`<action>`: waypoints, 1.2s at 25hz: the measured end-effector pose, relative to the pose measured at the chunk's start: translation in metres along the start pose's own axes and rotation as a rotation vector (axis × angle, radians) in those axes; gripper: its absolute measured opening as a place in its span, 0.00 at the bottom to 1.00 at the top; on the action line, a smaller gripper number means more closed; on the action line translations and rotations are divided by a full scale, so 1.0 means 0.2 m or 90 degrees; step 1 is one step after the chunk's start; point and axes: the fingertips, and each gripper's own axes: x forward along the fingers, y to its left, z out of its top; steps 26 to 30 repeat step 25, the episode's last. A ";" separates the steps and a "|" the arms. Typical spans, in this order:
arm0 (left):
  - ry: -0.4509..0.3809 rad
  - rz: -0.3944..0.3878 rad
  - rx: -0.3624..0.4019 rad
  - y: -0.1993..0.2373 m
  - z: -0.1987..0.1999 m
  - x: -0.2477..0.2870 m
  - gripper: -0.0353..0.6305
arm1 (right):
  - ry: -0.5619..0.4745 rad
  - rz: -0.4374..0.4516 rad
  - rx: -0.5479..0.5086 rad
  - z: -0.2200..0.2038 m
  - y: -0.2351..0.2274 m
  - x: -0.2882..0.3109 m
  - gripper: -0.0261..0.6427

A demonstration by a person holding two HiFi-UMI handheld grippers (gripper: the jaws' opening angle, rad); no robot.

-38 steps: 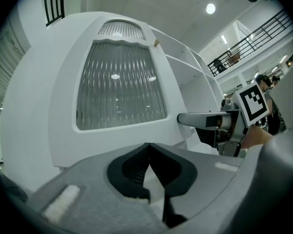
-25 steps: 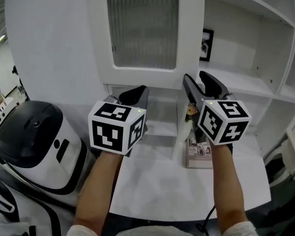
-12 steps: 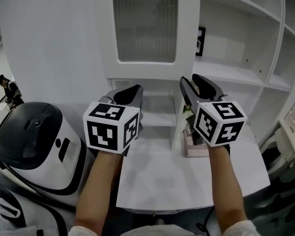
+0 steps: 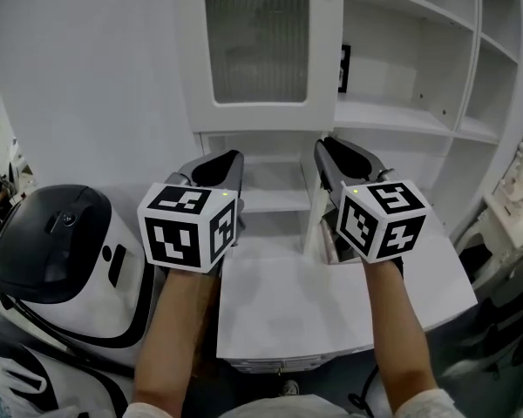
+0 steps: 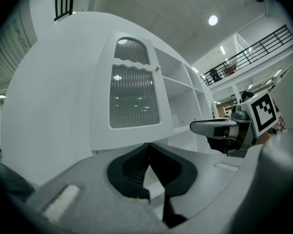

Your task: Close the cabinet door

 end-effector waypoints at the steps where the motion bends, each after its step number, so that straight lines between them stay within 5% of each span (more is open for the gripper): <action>1: 0.000 -0.001 0.000 0.00 0.00 -0.02 0.06 | 0.001 0.001 0.001 0.00 0.02 -0.01 0.09; 30: 0.006 -0.014 0.002 0.02 -0.04 -0.14 0.06 | 0.003 0.001 0.013 -0.02 0.16 -0.09 0.04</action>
